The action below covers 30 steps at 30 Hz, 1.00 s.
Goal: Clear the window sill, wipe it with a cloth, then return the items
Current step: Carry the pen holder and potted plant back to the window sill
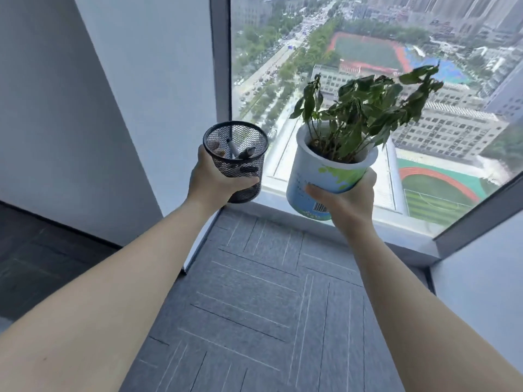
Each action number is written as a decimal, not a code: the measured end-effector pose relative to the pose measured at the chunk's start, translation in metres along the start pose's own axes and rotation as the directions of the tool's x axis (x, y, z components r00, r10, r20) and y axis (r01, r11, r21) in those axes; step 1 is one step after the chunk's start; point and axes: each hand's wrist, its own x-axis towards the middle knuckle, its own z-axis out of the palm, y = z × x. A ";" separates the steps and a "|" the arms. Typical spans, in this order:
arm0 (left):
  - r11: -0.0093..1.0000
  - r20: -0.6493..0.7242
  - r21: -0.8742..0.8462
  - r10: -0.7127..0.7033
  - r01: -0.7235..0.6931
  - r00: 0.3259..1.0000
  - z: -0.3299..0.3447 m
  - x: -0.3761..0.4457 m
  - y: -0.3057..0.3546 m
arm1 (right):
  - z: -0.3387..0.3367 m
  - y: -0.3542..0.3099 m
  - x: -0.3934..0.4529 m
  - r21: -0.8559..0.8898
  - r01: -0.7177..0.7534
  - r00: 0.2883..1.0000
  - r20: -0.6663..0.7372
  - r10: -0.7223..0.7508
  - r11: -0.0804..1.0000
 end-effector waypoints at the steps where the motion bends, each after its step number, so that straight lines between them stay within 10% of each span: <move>1: 1.000 0.009 -0.001 0.002 -0.002 1.000 0.015 0.011 0.003 | -0.009 0.007 0.012 0.001 -0.007 1.000 -0.017 0.007 1.000; 17: 1.000 0.291 -0.023 -0.013 0.021 0.957 0.233 0.228 -0.040 | -0.038 0.160 0.229 -0.073 -0.169 0.950 -0.280 0.142 0.983; 30: 0.984 0.332 0.005 -0.168 0.177 0.928 0.459 0.361 -0.206 | -0.029 0.410 0.399 -0.082 -0.344 0.894 -0.332 0.300 0.935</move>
